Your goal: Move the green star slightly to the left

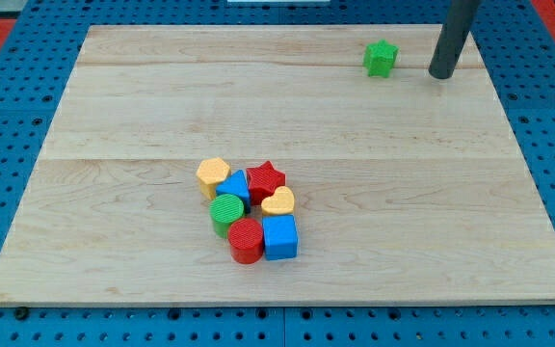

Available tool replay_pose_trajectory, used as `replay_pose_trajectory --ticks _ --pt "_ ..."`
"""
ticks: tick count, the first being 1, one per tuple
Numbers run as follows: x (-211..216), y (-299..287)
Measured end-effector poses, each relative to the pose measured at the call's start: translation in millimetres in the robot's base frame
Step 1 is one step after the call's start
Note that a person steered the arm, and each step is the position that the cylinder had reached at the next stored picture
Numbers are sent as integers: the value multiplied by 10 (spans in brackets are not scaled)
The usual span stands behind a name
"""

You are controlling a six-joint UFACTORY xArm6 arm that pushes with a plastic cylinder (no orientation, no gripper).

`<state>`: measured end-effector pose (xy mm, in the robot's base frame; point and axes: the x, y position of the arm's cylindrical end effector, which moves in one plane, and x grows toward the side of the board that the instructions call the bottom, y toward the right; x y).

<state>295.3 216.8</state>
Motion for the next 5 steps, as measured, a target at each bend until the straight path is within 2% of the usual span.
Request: replay_pose_trajectory --ticks 1,3,5 --pt "0 -309" --pt "-471 -281" --pt "-454 -960"
